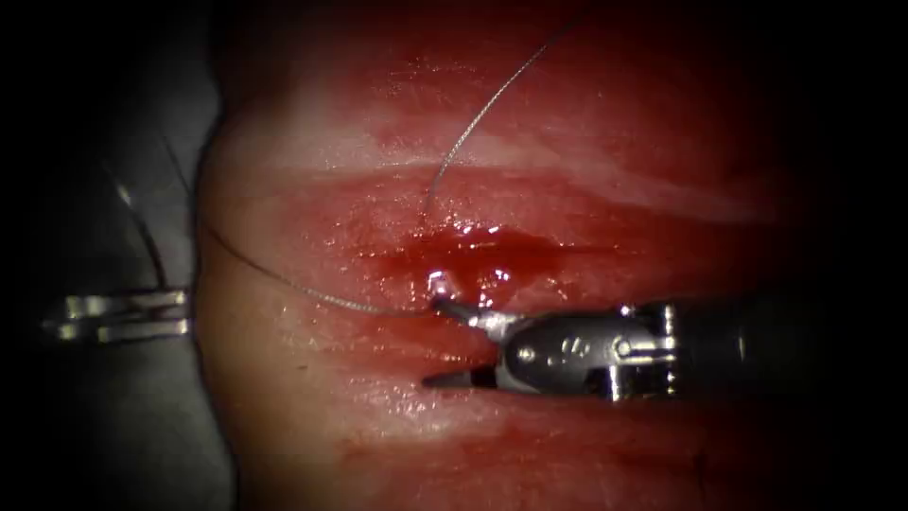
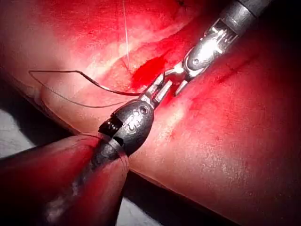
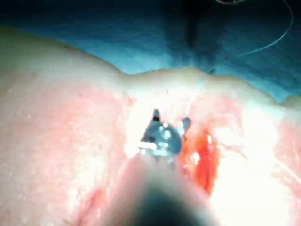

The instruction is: Wound Closure

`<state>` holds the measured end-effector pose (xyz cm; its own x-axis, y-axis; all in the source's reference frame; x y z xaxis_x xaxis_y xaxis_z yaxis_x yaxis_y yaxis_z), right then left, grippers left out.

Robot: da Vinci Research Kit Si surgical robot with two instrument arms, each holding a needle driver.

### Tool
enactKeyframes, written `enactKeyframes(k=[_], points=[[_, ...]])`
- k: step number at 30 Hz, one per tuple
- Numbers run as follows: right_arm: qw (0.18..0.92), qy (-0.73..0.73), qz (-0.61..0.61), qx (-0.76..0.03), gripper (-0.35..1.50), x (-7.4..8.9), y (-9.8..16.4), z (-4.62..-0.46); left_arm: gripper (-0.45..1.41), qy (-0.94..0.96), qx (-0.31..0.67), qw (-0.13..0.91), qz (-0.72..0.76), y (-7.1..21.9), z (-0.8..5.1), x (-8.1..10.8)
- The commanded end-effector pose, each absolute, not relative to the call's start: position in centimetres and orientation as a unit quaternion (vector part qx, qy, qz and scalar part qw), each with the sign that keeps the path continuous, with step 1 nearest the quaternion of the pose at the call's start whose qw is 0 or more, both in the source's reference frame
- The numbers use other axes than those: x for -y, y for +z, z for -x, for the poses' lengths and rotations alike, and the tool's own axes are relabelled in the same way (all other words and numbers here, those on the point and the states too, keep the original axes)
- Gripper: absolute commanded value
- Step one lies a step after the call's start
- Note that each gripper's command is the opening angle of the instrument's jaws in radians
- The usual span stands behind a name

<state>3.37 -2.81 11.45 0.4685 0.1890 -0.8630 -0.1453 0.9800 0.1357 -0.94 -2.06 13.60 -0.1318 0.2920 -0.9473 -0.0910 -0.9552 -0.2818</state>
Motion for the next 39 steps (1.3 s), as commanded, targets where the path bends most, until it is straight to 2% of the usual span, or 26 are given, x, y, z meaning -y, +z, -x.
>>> enactKeyframes(k=[1, 7, 11, 13, 14, 15, 25, 39], points=[[0.858, 0.1, -0.017, -0.503, 1.09, 2.9, 11.6, -3.45, -0.45, 0.748, 0.083, 0.129, 0.646, 13.7, 1.02, 2.2], [0.856, 0.095, -0.014, -0.508, 1.04, 2.9, 11.9, -3.62, -0.45, 0.747, 0.085, 0.13, 0.647, 13.7, 1.05, 2.2], [0.861, 0.088, -0.014, -0.501, 0.79, 2.9, 12.0, -3.63, -0.45, 0.747, 0.085, 0.13, 0.647, 13.7, 1.05, 2.2], [0.862, 0.083, -0.012, -0.5, 0.47, 2.9, 12.1, -3.58, -0.45, 0.747, 0.085, 0.13, 0.647, 13.7, 1.06, 2.2], [0.862, 0.081, -0.012, -0.501, 0.2, 3.0, 12.1, -3.54, -0.45, 0.747, 0.085, 0.13, 0.647, 13.7, 1.06, 2.2], [0.862, 0.073, -0.008, -0.502, -0.32, 3.0, 12.1, -3.5, -0.45, 0.747, 0.085, 0.13, 0.647, 13.7, 1.06, 2.2], [0.859, 0.067, -0.005, -0.508, -0.35, 3.0, 12.0, -3.17, -0.45, 0.747, 0.086, 0.129, 0.647, 13.7, 1.11, 2.2], [0.846, 0.057, -0.036, -0.529, -0.35, 3.7, 10.6, -3.15, -0.45, 0.745, 0.088, 0.125, 0.65, 13.7, 1.16, 2.3]])
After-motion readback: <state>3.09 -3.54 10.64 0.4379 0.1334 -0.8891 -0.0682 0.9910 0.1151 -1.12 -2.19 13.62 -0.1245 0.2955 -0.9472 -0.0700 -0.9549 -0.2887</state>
